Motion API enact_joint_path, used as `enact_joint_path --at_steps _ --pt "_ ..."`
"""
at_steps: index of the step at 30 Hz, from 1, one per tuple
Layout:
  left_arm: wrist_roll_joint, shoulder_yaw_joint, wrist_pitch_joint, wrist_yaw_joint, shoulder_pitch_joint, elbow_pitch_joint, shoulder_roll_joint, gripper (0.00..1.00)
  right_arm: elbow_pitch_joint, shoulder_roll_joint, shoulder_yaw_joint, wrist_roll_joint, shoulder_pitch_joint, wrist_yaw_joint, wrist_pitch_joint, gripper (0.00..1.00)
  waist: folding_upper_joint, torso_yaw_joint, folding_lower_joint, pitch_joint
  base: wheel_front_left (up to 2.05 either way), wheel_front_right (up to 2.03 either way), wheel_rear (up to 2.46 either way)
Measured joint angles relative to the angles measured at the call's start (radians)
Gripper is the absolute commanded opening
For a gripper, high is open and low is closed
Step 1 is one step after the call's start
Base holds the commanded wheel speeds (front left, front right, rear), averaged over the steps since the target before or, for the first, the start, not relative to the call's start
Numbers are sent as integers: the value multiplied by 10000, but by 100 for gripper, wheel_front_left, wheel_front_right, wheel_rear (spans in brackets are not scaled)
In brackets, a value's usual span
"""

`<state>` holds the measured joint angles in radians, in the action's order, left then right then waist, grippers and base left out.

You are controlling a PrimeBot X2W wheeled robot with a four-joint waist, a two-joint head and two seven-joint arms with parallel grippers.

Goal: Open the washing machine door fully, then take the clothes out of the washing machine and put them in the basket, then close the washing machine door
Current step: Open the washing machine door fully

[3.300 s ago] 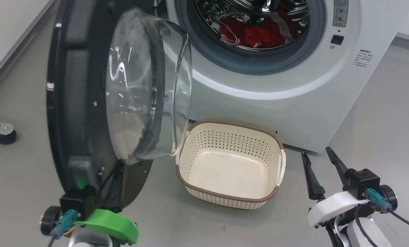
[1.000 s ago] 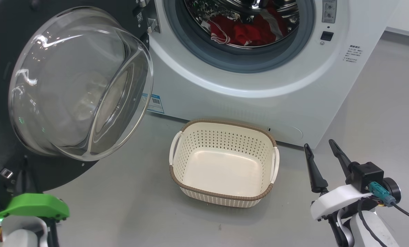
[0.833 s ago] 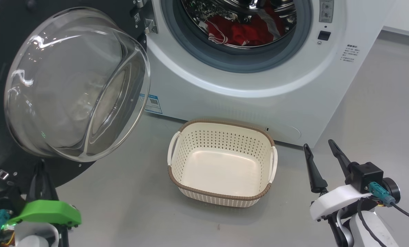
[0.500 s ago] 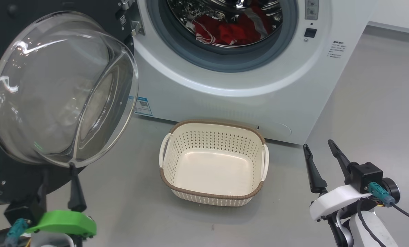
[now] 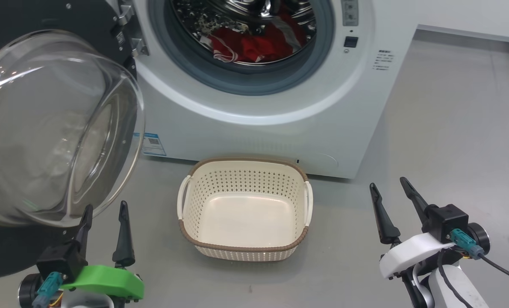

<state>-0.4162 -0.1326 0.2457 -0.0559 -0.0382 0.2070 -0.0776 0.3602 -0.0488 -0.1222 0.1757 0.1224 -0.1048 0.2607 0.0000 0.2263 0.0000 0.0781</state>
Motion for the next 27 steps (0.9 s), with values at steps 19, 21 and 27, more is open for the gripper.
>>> enact_joint_path --at_steps 19,21,27 --pt "483 -295 -685 -21 258 56 -353 100 -13 15 -188 180 -345 109 0 100 0 -1557 0 -394 0 0 0" --pt "529 -307 -702 -96 337 59 -359 100 -23 17 -205 192 -355 111 0 100 0 -1707 0 -451 0 0 0" --pt "675 -341 -886 -140 453 54 -364 100 -63 25 -199 194 -566 211 0 100 0 -2106 0 -581 0 0 0"
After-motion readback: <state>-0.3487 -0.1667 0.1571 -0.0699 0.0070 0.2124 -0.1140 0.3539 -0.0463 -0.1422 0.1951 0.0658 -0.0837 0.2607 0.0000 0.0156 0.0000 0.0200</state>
